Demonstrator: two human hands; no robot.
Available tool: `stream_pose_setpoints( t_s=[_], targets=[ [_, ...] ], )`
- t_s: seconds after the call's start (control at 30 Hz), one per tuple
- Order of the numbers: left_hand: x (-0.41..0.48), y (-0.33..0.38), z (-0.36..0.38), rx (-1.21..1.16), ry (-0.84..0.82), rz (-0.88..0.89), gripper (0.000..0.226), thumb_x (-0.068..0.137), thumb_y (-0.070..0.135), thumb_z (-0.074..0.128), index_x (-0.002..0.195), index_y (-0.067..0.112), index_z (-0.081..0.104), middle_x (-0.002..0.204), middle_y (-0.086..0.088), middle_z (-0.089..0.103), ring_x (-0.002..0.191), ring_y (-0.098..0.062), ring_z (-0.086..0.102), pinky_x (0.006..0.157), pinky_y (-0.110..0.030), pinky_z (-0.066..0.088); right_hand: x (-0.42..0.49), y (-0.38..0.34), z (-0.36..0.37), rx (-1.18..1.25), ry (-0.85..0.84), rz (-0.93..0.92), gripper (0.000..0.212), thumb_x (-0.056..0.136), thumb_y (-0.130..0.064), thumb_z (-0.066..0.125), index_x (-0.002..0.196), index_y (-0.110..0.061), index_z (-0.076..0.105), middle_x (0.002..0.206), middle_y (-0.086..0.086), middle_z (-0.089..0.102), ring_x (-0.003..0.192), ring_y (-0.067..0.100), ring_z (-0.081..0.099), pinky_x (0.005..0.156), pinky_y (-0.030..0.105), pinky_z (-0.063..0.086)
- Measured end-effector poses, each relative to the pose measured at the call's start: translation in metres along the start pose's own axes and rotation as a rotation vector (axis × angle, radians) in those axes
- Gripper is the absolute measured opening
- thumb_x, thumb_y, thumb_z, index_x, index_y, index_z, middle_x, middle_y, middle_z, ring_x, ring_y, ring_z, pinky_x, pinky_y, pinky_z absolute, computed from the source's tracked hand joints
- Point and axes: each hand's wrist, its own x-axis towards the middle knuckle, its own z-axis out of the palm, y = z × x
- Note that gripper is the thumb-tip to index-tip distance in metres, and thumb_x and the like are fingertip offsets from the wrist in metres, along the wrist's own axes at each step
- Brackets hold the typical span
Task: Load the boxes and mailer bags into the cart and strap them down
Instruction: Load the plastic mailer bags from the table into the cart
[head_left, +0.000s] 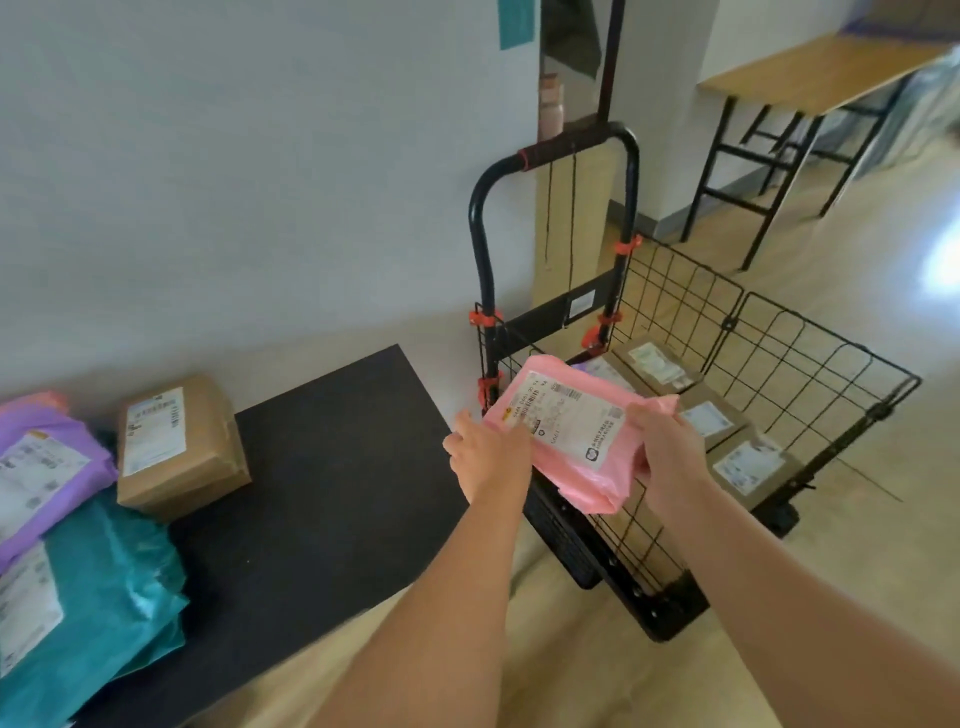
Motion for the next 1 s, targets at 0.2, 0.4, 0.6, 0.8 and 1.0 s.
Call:
stream_pose_setpoints(
  t_s=[0.2,0.4,0.6,0.8,1.0],
  targets=[
    [-0.007,0.025,0.039,-0.438,-0.338,-0.262,0.084,0.083,0.032,0.073,0.148,0.016,0.021,0.129,-0.008,0.055,0.097,-0.023,0.060,0.069,-0.037,0.057,0.019,-0.017,-0.022,0.152,-0.001,0.051,0.012,0.092,-0.009,0.061,0.102,-0.013,0.057,0.108,0.005,0.067,0.096,0.020,0.066,0.076,0.033,0.057],
    [0.010,0.058,0.084,-0.447,-0.407,-0.180,0.058,0.080,0.018,0.076,0.129,0.014,0.045,0.123,-0.003,0.060,0.102,-0.021,0.058,0.078,-0.037,0.051,0.051,-0.038,-0.028,0.237,-0.082,0.062,0.031,0.090,-0.002,0.061,0.120,-0.006,0.053,0.117,0.013,0.065,0.106,0.029,0.065,0.089,0.041,0.057],
    [0.043,0.103,0.128,-0.496,-0.425,-0.197,0.061,0.078,0.017,0.077,0.131,0.013,0.046,0.100,0.005,0.059,0.089,-0.015,0.053,0.059,-0.025,0.041,0.100,-0.079,-0.030,0.152,-0.153,0.102,0.030,0.088,0.005,0.062,0.115,-0.005,0.055,0.116,0.017,0.065,0.107,0.032,0.065,0.082,0.039,0.058],
    [0.086,0.138,0.171,-0.468,-0.425,-0.180,0.062,0.073,0.009,0.081,0.121,0.017,0.042,0.100,0.006,0.059,0.088,-0.013,0.060,0.056,-0.021,0.047,0.167,-0.112,-0.024,-0.260,0.015,0.021,0.056,0.079,0.004,0.072,0.129,-0.009,0.052,0.108,0.010,0.066,0.098,0.027,0.068,0.078,0.038,0.060],
    [0.110,0.148,0.207,-0.384,-0.492,-0.170,0.062,0.075,0.010,0.080,0.126,0.018,0.046,0.098,0.006,0.062,0.076,-0.007,0.059,0.041,-0.017,0.046,0.221,-0.115,-0.036,-0.581,-0.006,-0.105,0.057,0.080,-0.019,0.077,0.133,-0.014,0.056,0.107,0.001,0.070,0.090,0.015,0.068,0.074,0.034,0.060]
  ],
)
